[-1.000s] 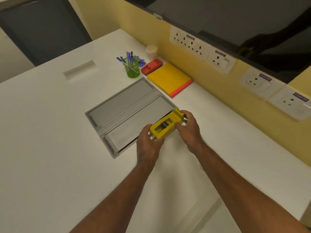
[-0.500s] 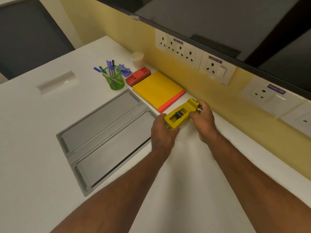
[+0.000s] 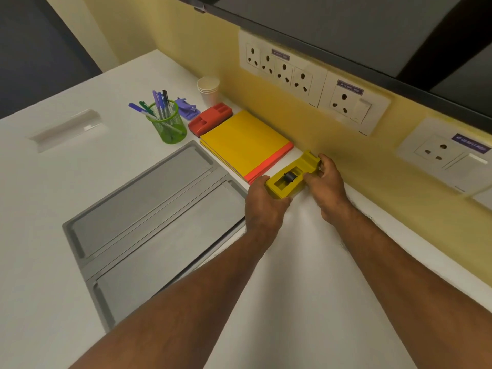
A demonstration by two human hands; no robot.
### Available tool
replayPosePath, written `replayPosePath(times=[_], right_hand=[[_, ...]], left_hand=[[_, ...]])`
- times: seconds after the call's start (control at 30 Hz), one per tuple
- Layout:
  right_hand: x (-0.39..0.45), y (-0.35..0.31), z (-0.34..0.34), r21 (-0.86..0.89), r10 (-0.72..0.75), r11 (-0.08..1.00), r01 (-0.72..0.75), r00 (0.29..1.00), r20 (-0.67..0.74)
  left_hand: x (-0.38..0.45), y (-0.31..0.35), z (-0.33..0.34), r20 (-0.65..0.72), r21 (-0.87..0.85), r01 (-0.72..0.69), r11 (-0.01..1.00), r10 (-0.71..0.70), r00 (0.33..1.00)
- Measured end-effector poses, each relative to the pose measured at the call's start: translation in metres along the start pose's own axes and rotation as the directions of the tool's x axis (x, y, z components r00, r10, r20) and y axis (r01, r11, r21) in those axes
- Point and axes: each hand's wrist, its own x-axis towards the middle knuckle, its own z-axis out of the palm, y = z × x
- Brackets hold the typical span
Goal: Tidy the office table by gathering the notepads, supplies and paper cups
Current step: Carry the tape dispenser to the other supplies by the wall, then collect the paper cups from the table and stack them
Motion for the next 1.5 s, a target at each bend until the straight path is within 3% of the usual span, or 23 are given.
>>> replayPosePath(times=[0.37, 0.67, 1.0, 1.5], right_hand=[[-0.003, -0.004, 0.006, -0.060, 0.013, 0.998, -0.012, 1.000, 0.009], [-0.069, -0.008, 0.007, -0.178, -0.125, 0.979, 0.097, 0.981, -0.151], [-0.219, -0.001, 0.013, -0.478, -0.168, 0.865, 0.153, 0.986, 0.011], [-0.538, -0.006, 0.084, -0.562, -0.229, 0.749, 0.351, 0.933, 0.277]], left_hand=[[0.008, 0.001, -0.004, 0.090, 0.061, 0.039, 0.997, -0.044, 0.995], [-0.032, -0.004, -0.048, 0.141, 0.222, 0.004, 0.975, -0.037, 0.989], [-0.157, -0.020, -0.173, 0.135, 0.400, -0.073, 0.914, 0.020, 0.991], [-0.450, -0.088, -0.384, -0.049, 0.494, 0.073, 0.867, -0.056, 0.997]])
